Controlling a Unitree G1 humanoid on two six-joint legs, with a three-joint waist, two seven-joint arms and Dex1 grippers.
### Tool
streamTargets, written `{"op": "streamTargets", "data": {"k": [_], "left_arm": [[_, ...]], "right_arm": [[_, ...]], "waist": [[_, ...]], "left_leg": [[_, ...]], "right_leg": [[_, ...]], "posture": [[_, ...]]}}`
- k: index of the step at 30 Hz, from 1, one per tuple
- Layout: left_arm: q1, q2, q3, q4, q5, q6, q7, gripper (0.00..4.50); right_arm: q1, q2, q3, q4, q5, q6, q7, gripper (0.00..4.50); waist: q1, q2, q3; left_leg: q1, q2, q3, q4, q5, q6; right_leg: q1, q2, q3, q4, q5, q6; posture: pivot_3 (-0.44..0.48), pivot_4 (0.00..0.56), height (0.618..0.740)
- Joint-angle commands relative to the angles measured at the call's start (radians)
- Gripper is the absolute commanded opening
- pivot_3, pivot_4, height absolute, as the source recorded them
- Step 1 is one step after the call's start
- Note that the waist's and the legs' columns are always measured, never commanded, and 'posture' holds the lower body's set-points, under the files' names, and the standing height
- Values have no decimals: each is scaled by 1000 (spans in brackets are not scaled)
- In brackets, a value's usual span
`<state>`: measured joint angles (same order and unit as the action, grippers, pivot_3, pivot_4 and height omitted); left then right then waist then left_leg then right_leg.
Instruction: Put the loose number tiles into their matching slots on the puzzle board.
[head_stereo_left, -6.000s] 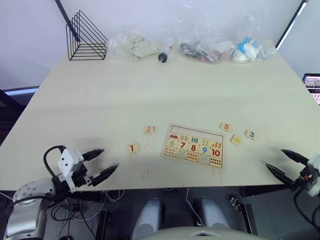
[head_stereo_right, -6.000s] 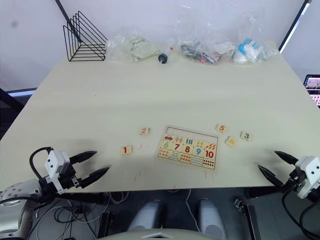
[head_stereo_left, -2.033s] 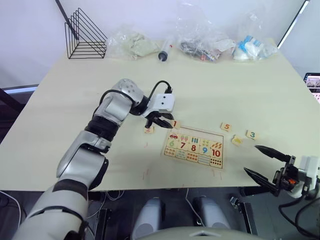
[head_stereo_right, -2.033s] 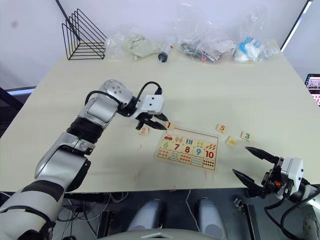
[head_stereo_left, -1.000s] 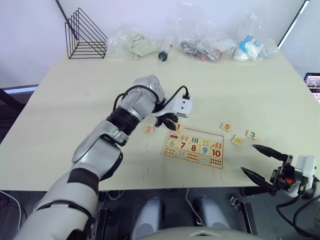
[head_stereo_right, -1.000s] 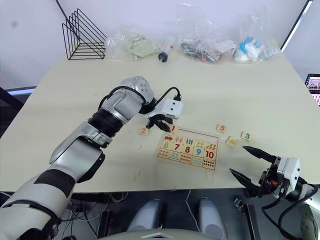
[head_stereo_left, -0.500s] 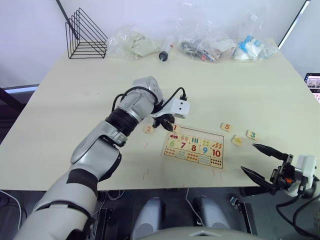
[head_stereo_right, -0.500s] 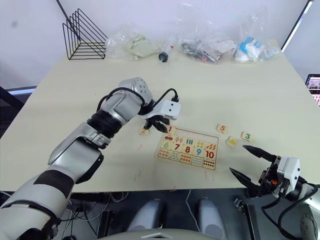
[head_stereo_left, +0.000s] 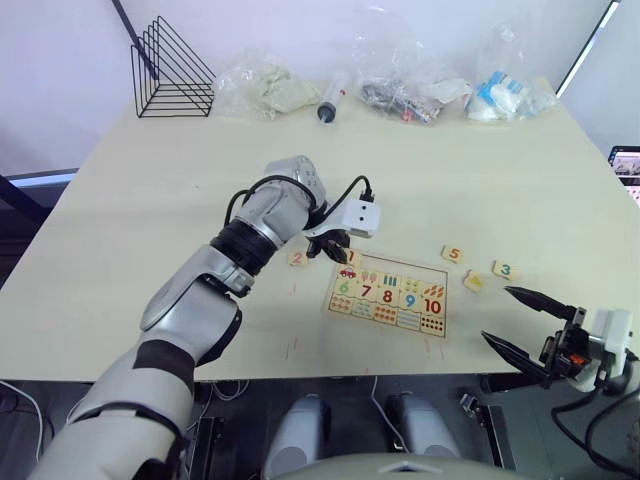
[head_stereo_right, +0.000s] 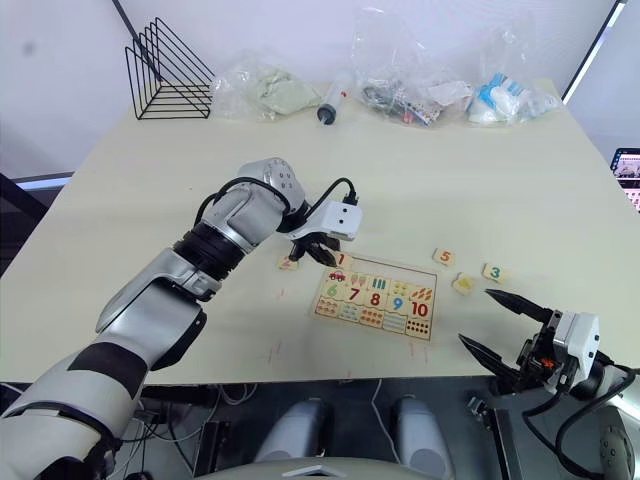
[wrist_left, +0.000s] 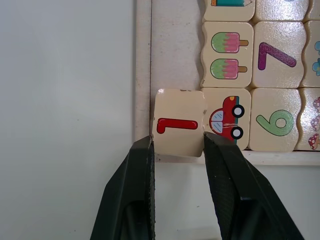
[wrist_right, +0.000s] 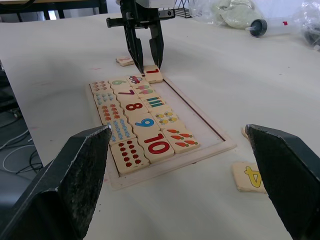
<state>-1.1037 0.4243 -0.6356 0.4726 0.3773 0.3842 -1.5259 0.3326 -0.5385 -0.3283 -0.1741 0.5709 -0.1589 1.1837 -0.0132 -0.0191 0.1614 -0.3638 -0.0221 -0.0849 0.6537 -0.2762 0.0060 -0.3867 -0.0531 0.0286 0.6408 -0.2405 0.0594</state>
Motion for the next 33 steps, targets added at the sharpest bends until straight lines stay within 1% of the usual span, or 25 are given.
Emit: {"op": "streamTargets", "data": {"k": [1, 16, 24, 32, 33], "left_arm": [[9, 5, -18, -29, 13, -8, -3, 926], [18, -4, -12, -33, 23, -11, 26, 926], [45, 7, -18, -82, 16, 19, 3, 926], [65, 14, -17, -103, 16, 22, 12, 926], [65, 15, -18, -105, 17, 21, 13, 1426]], "right_arm": [[-2, -4, -7, -8, 6, -19, -3, 4500], [-2, -1, -2, -7, 1, -23, -4, 4500], [-11, -5, 2, -1, -2, -24, -7, 4500], [-21, -10, 1, 10, -2, -24, 0, 4500], [-21, -10, 1, 11, -2, -24, 0, 4500]], "waist": [[0, 0, 0], [0, 0, 0], [0, 0, 0], [0, 0, 0], [0, 0, 0]], "left_leg": [[0, 0, 0, 0, 0, 0], [0, 0, 0, 1, 0, 0], [0, 0, 0, 1, 0, 0], [1, 0, 0, 1, 0, 0], [1, 0, 0, 1, 0, 0]], "right_leg": [[0, 0, 0, 0, 0, 0], [0, 0, 0, 1, 0, 0], [0, 0, 0, 1, 0, 0], [0, 0, 0, 1, 0, 0], [0, 0, 0, 1, 0, 0]], "posture": [[0, 150, 740], [0, 150, 740], [0, 150, 740], [0, 150, 740], [0, 150, 740]]}}
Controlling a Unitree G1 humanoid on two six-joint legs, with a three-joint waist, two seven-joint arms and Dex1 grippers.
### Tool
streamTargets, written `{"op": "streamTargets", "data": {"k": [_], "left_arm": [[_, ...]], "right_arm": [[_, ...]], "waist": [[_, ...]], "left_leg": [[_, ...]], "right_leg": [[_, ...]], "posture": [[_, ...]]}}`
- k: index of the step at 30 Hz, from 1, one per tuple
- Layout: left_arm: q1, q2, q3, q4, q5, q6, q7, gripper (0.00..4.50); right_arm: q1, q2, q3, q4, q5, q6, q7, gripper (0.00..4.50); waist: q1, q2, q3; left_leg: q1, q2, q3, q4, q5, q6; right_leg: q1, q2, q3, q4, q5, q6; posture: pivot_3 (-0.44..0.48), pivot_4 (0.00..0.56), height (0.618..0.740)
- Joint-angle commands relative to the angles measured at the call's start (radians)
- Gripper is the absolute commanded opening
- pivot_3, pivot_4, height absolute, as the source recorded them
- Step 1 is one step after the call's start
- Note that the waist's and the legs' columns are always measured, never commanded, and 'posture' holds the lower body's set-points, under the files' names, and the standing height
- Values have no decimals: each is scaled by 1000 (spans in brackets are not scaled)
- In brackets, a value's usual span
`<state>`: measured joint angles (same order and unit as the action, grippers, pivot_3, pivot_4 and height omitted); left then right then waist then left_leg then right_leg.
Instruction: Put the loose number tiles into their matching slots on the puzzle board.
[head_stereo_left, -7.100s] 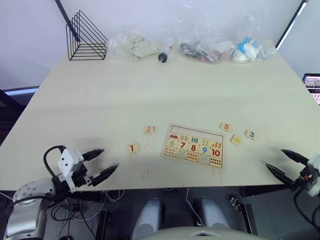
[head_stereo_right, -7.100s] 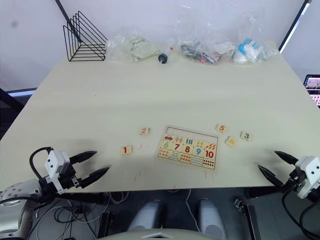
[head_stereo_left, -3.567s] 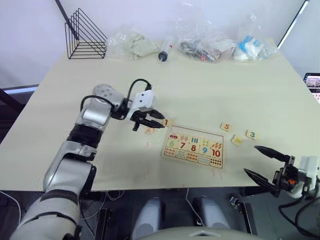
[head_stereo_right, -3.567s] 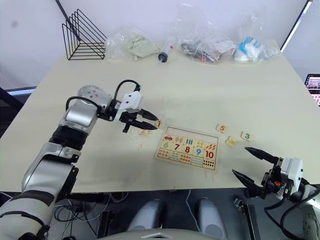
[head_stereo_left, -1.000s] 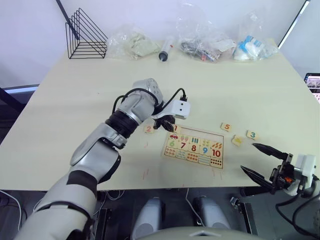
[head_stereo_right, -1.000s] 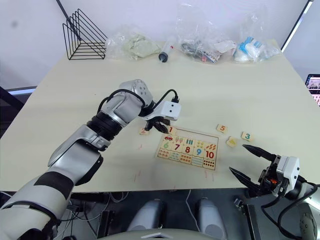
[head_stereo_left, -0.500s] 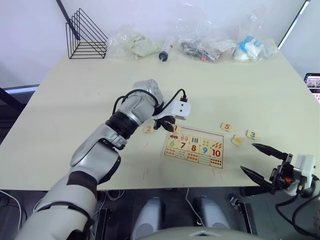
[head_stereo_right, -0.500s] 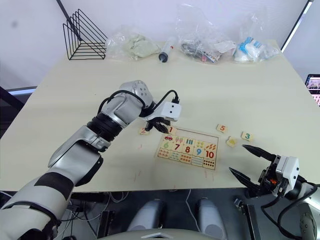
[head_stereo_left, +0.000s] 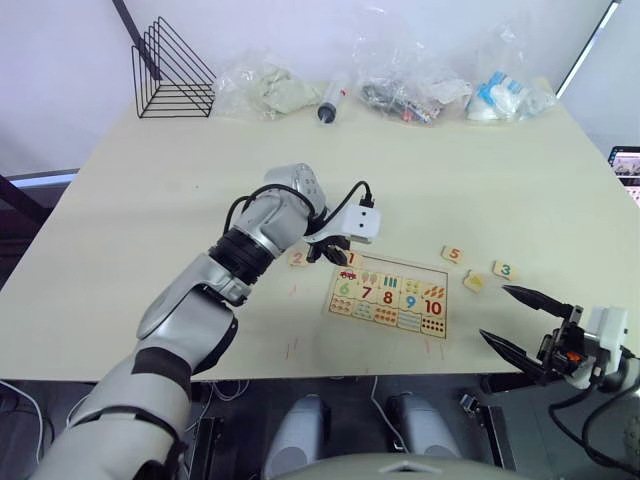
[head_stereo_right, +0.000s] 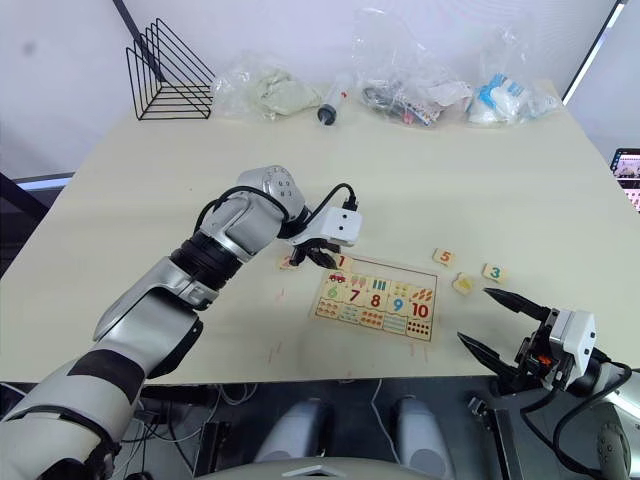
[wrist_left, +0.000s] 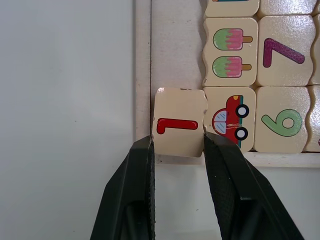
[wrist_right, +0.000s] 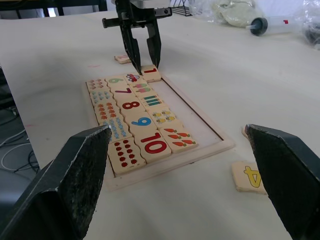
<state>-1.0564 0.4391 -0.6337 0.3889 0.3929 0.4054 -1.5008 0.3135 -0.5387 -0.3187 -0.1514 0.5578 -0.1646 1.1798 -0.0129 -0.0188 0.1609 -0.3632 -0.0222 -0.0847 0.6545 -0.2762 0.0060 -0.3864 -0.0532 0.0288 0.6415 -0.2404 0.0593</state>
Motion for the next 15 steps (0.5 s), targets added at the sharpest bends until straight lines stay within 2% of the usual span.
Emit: {"op": "streamTargets", "data": {"k": [1, 2, 4, 5, 6, 8, 15], "left_arm": [[18, -2, -18, -24, -2, 7, -14, 1936], [19, -3, -17, -25, -4, 13, -16, 2342], [18, -2, -16, -28, -5, 12, -15, 2843], [17, -2, -16, -29, -4, 11, -14, 3332], [16, -2, -14, -30, -4, 14, -13, 3592], [13, -3, -9, -33, -8, 25, -16, 4407], [-28, 13, 17, -38, -25, 32, -40, 4407]], "right_arm": [[-1, -9, -9, -10, 10, -20, 5, 4500], [-1, -9, -9, -9, 10, -20, 6, 4500], [-1, -8, -9, -7, 10, -21, 7, 4500], [0, -9, -10, -6, 11, -21, 7, 4500], [0, -8, -11, -6, 11, -21, 8, 4500], [1, -9, -12, -6, 11, -21, 9, 4500], [6, -9, -17, -3, 9, -25, 8, 4500]], "waist": [[0, 0, 0], [0, 0, 0], [-1, 0, 0], [-1, 0, 0], [-1, 0, 0], [-1, 0, 0], [-1, 0, 0]], "left_leg": [[0, 0, 0, 0, 0, 0], [0, 0, 0, 0, 0, 0], [0, 0, 0, 0, 0, 0], [0, 0, 0, 0, 0, 0], [0, 0, 0, 0, 0, 0], [0, 0, 0, 0, 0, 0], [0, 0, 0, 0, 0, 0]], "right_leg": [[0, 0, 0, 0, 0, 0], [0, 0, 0, 0, 0, 0], [0, 0, 0, 0, 0, 0], [0, 0, 0, 0, 0, 0], [0, 0, 0, 0, 0, 0], [0, 0, 0, 0, 0, 0], [0, 0, 0, 0, 0, 0]], "posture": [[0, 150, 740], [0, 150, 740], [0, 150, 740], [0, 150, 740], [0, 150, 740], [0, 150, 740], [0, 150, 740]]}}
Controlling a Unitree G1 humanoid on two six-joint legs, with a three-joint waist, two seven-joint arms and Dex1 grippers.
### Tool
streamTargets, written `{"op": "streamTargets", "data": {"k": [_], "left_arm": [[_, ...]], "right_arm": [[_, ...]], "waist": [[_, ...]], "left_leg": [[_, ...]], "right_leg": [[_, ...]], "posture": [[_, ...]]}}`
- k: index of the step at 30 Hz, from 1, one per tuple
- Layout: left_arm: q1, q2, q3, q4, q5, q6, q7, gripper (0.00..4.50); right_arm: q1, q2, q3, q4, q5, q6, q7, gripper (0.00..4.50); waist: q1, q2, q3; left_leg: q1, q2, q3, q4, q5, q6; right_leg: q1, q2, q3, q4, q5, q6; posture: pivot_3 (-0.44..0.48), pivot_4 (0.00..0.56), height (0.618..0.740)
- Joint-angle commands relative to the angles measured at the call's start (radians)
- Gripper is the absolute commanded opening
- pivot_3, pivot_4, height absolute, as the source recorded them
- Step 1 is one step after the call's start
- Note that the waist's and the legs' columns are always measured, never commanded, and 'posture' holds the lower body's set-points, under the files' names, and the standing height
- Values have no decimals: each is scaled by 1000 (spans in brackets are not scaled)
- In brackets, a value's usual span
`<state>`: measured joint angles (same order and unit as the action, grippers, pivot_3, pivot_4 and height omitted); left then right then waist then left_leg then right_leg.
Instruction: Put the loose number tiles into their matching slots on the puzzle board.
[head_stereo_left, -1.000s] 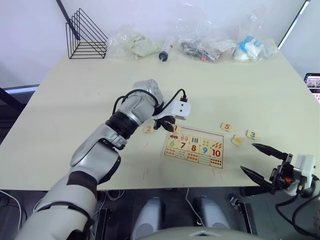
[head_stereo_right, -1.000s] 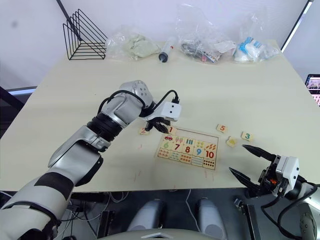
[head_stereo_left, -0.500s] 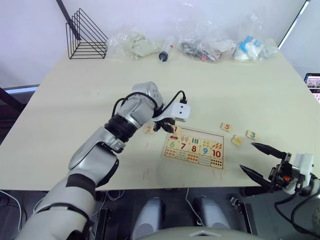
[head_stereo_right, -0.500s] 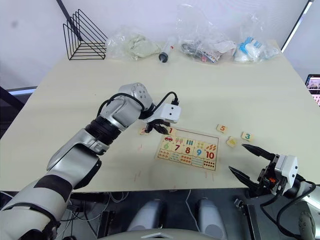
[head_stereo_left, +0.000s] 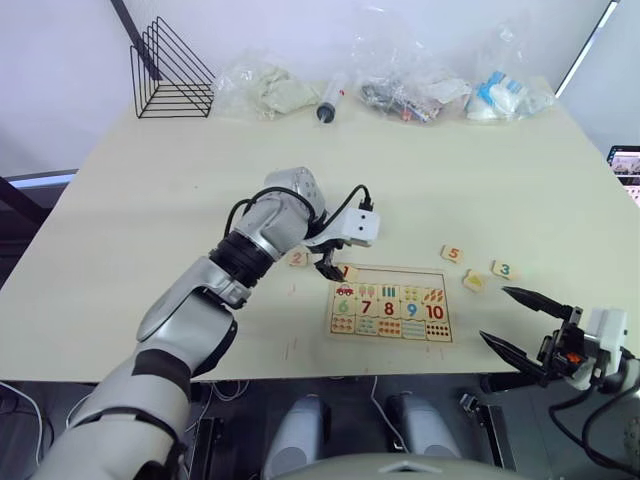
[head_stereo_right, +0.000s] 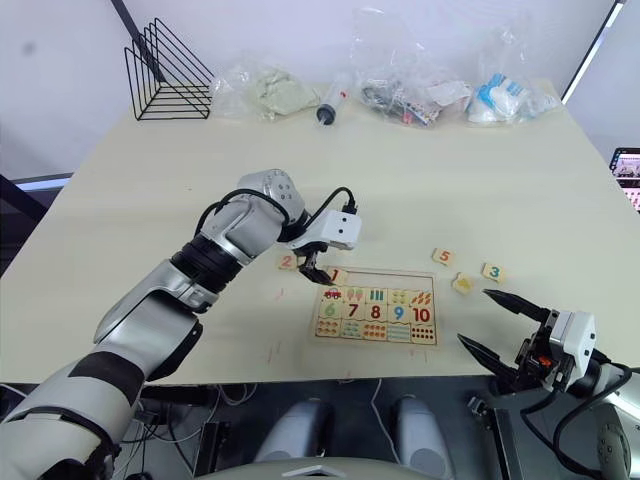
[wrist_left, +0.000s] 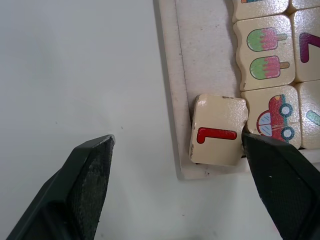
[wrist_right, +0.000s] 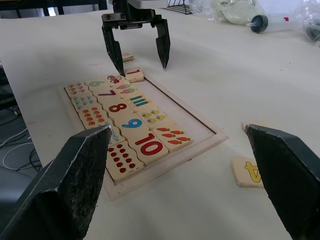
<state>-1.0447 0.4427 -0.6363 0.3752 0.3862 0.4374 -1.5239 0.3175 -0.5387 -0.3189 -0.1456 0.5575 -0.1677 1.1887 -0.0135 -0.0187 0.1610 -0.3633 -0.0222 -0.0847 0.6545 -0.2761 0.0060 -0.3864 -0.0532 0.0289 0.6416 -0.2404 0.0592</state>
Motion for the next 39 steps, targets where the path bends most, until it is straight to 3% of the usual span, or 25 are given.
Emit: {"op": "streamTargets", "data": {"k": [1, 8, 15, 25, 26, 28, 36, 39], "left_arm": [[-43, 13, 22, -29, -22, 4, -23, 4407], [-66, 60, 40, -95, -66, 35, -75, 4407], [-92, 123, 61, -146, -188, 85, -89, 4407], [12, 144, 191, -28, -299, 36, 21, 4407], [20, 138, 212, -7, -313, 32, 42, 4038], [43, 137, 241, 20, -343, -8, 49, 3760], [143, 109, 329, 163, -398, -266, 119, 109], [162, 74, 369, 217, -437, -373, 135, 109]], "right_arm": [[2, -8, -17, -8, 9, -22, -2, 4500], [-1, -7, -11, -1, 6, -28, -3, 4500], [-12, -13, -12, 8, 8, -27, 3, 4500], [-20, -18, -11, 13, 9, -23, 8, 4500], [-21, -20, -12, 15, 10, -23, 9, 4500], [-27, -24, -12, 18, 12, -21, 10, 4500], [-44, -32, -9, 33, 12, -17, 17, 4500], [-45, -34, -10, 38, 12, -16, 21, 4500]], "waist": [[0, 0, 0], [0, 0, 0], [1, 0, 0], [-2, 0, 0], [0, 0, 0], [2, 0, 0], [1, 0, 0], [3, 0, 0]], "left_leg": [[0, 0, 0, 0, 0, 0], [0, 0, 0, 0, 0, 0], [0, 0, 0, 0, 0, 0], [1, 0, 0, 0, 0, 0], [1, 0, 0, 0, 0, 0], [0, 0, 0, 0, 0, 0], [0, 0, -1, 1, 0, 0], [0, 0, -1, 1, 0, 0]], "right_leg": [[0, 0, 0, 0, 0, 0], [0, 0, 0, 0, 0, 0], [0, 0, 0, 0, 0, 0], [0, 0, 0, 1, 0, 0], [0, 0, 0, 1, 0, 0], [0, 0, 0, 1, 0, 0], [0, 0, 0, 1, 0, 0], [0, 0, 0, 1, 0, 0]], "posture": [[0, 150, 740], [0, 150, 740], [0, 150, 740], [0, 150, 740], [0, 150, 740], [0, 150, 740], [0, 150, 740], [0, 150, 740]]}}
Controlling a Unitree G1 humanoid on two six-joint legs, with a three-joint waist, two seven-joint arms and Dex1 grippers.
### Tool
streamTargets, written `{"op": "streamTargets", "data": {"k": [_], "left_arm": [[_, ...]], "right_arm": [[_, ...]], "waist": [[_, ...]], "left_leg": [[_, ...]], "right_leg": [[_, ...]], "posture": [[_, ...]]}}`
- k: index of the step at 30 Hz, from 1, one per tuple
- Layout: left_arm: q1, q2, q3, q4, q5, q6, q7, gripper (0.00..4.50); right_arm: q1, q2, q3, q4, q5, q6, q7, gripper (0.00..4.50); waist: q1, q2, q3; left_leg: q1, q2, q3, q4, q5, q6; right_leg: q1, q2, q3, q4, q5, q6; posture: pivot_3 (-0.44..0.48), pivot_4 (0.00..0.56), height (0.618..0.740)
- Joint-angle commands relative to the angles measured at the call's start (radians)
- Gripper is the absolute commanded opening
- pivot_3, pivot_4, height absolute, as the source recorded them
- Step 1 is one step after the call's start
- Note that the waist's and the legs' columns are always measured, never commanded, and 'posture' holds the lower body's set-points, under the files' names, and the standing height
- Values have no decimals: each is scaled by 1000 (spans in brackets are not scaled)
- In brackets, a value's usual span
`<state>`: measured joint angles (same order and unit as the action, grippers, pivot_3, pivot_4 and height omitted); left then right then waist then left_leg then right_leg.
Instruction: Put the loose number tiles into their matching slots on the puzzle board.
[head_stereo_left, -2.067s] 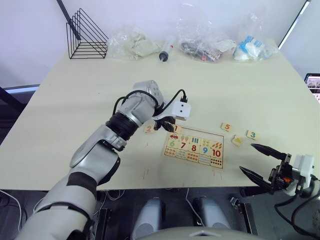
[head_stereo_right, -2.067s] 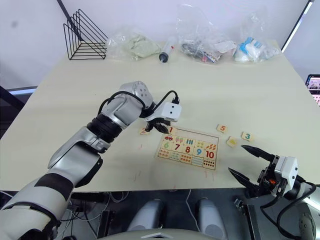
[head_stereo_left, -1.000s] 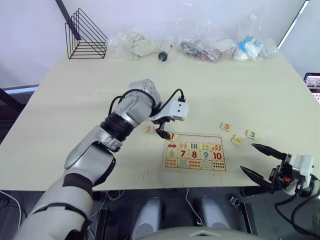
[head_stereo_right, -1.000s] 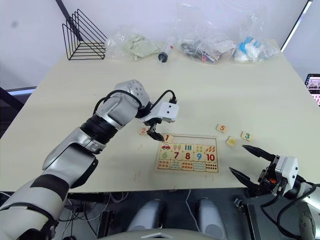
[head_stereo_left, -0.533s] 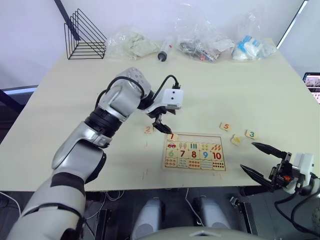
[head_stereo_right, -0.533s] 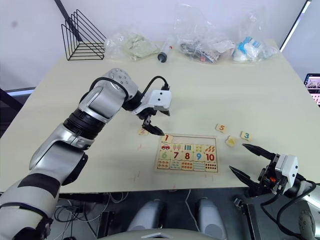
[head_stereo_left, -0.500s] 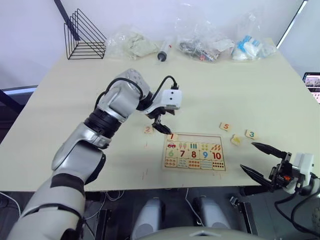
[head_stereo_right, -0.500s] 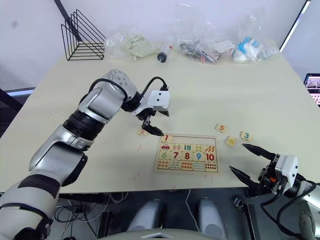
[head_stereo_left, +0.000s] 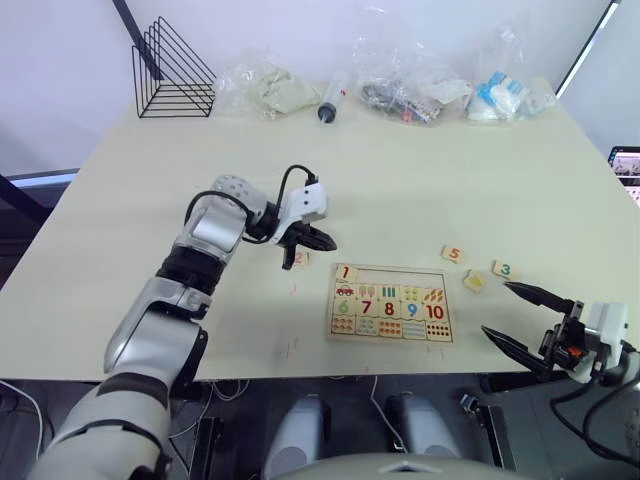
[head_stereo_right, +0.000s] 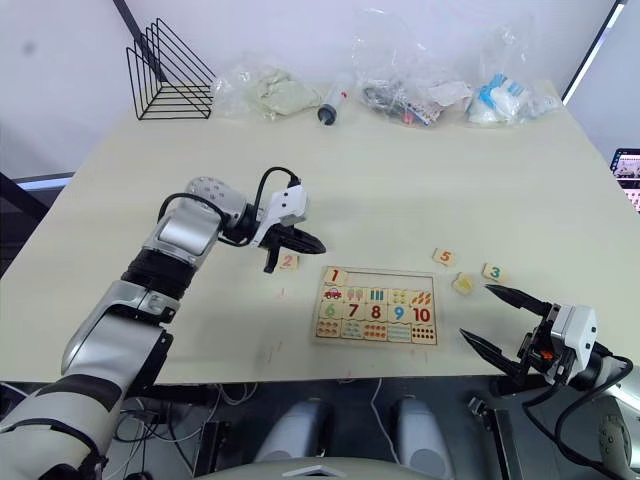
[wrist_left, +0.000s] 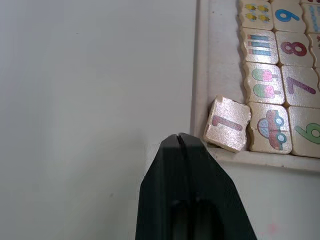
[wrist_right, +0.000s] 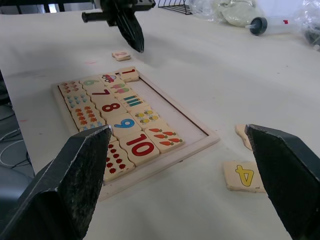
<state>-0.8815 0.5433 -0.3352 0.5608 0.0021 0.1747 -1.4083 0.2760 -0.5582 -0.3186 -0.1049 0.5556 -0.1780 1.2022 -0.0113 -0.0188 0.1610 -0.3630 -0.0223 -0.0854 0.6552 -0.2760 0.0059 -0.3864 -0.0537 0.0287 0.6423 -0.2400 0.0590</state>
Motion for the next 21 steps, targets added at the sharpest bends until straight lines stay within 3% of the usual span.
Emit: {"op": "streamTargets", "data": {"k": [1, 8, 21], "left_arm": [[-1, -43, 85, 48, -69, -143, 25, 109], [-11, -74, 83, 181, -51, -306, -14, 109], [-29, -100, 83, 256, -39, -335, -99, 109]], "right_arm": [[-3, -14, -11, -1, 14, -6, 8, 4500], [3, -15, -14, -7, 15, -2, 9, 4500], [21, -18, -21, -16, 19, -5, 8, 4500]], "waist": [[2, 0, 0], [-4, 0, 0], [-2, 0, 0]], "left_leg": [[0, 0, 0, 0, 0, 0], [0, -1, 1, 0, 0, 0], [0, -1, 0, 1, 0, 0]], "right_leg": [[0, 0, 0, 0, 0, 0], [0, 0, 0, 0, 0, 0], [0, 0, 0, 0, 0, 0]], "posture": [[0, 150, 740], [0, 150, 740], [0, 150, 740]]}}
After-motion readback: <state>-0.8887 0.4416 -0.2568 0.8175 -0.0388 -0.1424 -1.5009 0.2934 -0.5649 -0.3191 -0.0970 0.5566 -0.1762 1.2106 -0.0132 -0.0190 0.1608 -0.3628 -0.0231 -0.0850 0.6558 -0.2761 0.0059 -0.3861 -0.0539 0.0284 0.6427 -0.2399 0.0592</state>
